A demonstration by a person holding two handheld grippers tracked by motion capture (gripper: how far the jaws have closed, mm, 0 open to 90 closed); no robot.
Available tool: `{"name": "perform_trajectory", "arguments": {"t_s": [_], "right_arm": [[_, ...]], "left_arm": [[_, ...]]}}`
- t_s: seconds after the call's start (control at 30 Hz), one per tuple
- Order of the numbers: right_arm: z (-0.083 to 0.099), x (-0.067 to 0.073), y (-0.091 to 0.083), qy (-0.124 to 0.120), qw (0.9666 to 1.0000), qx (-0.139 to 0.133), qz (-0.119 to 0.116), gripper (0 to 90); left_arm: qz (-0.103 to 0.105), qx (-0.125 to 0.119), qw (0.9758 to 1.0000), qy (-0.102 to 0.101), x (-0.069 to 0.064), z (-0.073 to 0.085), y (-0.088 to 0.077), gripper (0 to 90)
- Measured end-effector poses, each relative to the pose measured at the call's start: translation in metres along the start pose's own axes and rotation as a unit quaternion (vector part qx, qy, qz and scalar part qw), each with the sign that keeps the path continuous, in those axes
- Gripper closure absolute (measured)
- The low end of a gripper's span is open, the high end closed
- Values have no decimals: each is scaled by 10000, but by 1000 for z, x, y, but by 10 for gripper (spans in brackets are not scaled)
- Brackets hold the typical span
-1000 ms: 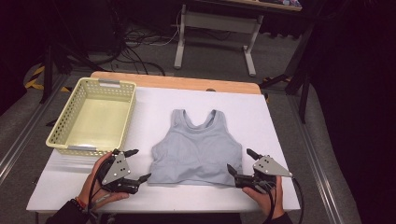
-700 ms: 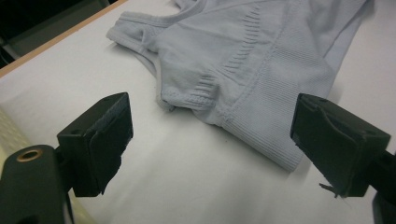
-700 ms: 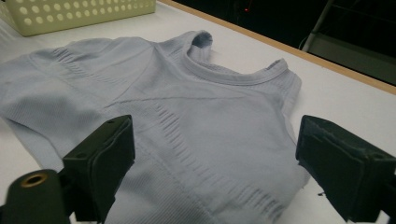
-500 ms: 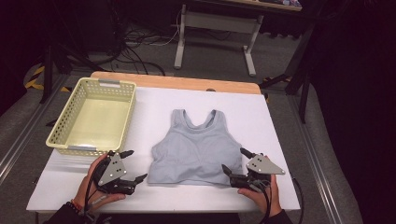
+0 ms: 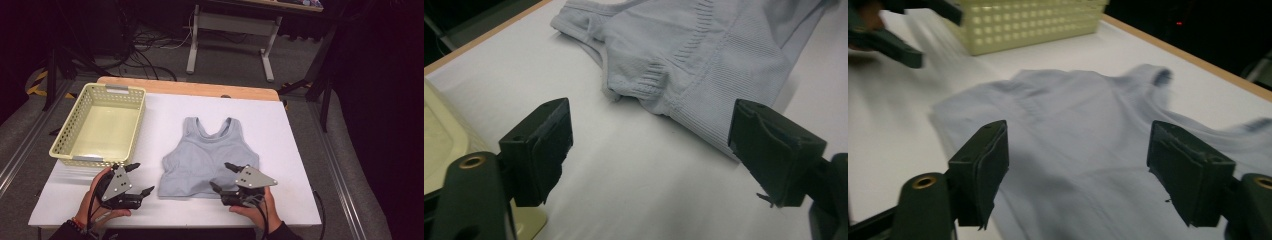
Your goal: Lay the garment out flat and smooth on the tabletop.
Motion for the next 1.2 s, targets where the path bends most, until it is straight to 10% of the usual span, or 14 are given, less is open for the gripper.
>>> {"name": "perform_trajectory", "arguments": {"t_s": [0.47, 0.8, 1.07, 1.2], "right_arm": [[-8, 84, 77, -564, 9907, 526, -1124, 395], [6, 93, 113, -717, 9855, 1113, -1064, 402], [9, 87, 109, -494, 9855, 1271, -1010, 790], [11, 85, 106, -483, 9876, 1195, -898, 832]], "left_arm": [[-137, 118, 9996, -216, 5, 3, 1, 233], [-39, 240, 9989, -405, 3, 5, 10, 244], [-36, 413, 9970, -661, -5, -12, 40, 268], [-32, 498, 9953, -832, -5, -22, 60, 287]]}}
Point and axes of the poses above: each handheld gripper's, and its own axes: y roughly forward along the jaws, z roughly out of its underside, x roughly to its left, the point moved 8 cm from there along y, roughly forward along the jaws, and after that the axes turned 1 degree about x, right-handed, at the moved point
